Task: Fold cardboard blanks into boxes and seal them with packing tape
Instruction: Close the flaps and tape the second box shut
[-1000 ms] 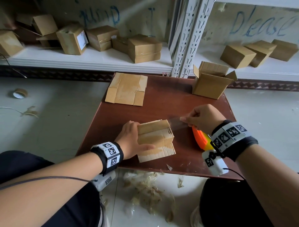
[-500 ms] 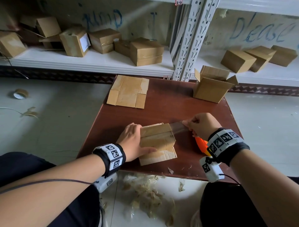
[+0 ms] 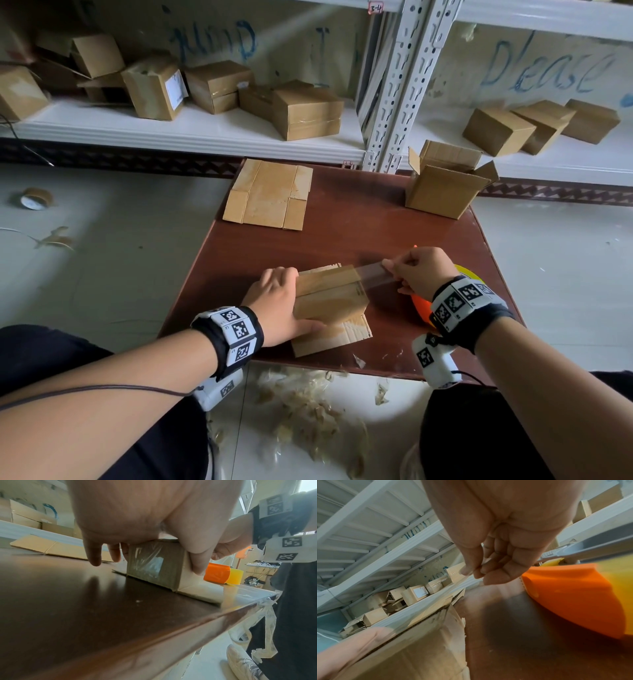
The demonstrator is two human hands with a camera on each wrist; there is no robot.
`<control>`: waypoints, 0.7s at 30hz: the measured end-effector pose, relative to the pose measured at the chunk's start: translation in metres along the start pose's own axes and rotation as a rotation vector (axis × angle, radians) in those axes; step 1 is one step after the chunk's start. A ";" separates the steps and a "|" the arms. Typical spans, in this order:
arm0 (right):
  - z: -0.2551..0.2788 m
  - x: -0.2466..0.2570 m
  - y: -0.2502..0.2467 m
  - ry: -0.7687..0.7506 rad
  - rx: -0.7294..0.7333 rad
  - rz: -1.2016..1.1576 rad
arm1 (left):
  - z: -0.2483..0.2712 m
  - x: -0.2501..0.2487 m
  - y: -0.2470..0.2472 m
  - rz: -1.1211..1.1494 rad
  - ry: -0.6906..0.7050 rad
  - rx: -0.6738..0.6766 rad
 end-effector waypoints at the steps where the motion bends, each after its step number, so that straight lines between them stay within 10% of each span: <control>1: 0.001 0.000 0.000 -0.002 -0.002 0.002 | 0.000 0.000 0.001 -0.028 0.004 -0.001; 21: -0.008 0.001 0.015 0.056 0.013 0.069 | 0.002 0.004 0.011 -0.140 0.004 -0.052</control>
Point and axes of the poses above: each hand's wrist, its own z-axis away from the middle knuckle, its own y-axis out of the palm, x = y × z, the point moved 2 cm from there along -z, towards the middle knuckle, and after that the axes turned 4 degrees about y, right-handed, at the moved point
